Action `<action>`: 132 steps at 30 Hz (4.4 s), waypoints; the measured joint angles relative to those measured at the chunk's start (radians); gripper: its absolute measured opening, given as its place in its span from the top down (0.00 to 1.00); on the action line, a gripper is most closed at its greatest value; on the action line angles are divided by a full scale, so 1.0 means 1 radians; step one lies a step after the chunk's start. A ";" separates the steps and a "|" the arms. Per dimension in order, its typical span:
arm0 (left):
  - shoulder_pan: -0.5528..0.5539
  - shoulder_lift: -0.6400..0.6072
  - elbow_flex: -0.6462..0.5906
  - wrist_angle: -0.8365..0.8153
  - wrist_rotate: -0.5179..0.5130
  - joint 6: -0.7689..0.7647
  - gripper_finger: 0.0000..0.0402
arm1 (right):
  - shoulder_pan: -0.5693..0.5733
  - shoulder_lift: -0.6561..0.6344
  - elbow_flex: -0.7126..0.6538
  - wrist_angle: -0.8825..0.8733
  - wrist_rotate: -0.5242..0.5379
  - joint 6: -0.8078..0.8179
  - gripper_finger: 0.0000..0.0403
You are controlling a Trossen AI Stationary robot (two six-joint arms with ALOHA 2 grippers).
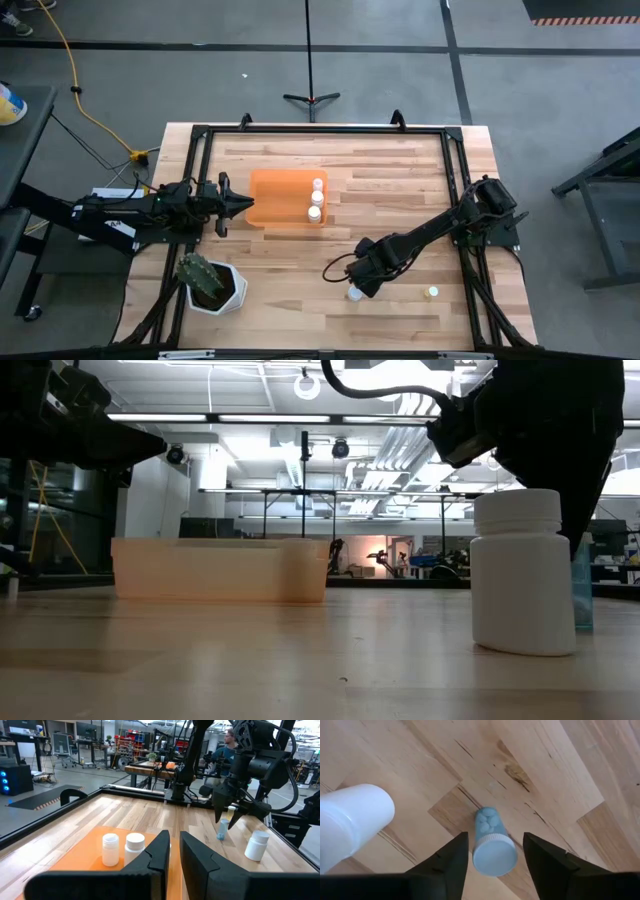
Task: Pick and place pill bottles into a basket
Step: Put the blue pill bottle in the orange bin
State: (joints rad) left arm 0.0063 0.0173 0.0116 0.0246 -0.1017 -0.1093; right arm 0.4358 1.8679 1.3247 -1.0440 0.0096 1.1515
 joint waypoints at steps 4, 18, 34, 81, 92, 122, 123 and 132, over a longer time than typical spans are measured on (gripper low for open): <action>0.000 0.000 0.000 0.000 0.000 0.000 0.80 | 0.000 0.000 0.000 0.000 -0.001 0.000 0.61; 0.000 0.000 0.000 0.000 0.000 0.000 0.80 | -0.014 0.000 0.000 -0.001 -0.018 -0.007 0.69; 0.000 0.000 0.000 0.000 0.000 0.000 0.80 | -0.118 -0.001 0.071 -0.009 0.010 -0.152 0.69; 0.000 0.000 0.000 0.003 -0.025 0.008 0.80 | -0.705 0.096 0.391 0.518 -0.049 -1.128 0.69; 0.000 0.000 0.000 0.004 -0.028 0.008 0.80 | -0.707 0.271 0.702 0.244 -0.077 -1.193 0.69; 0.000 0.006 0.000 0.003 -0.027 0.011 0.80 | -0.640 0.444 0.853 0.002 -0.133 -1.229 0.69; 0.000 0.006 0.000 0.003 -0.027 0.011 0.80 | -0.631 0.444 0.853 0.002 -0.123 -1.230 0.69; 0.000 0.006 0.000 0.003 -0.027 0.011 0.80 | -0.588 0.455 0.853 0.008 -0.088 -1.221 0.69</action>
State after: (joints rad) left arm 0.0067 0.0235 0.0120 0.0281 -0.1284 -0.0979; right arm -0.1518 2.3230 2.1773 -1.0358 -0.0779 -0.0697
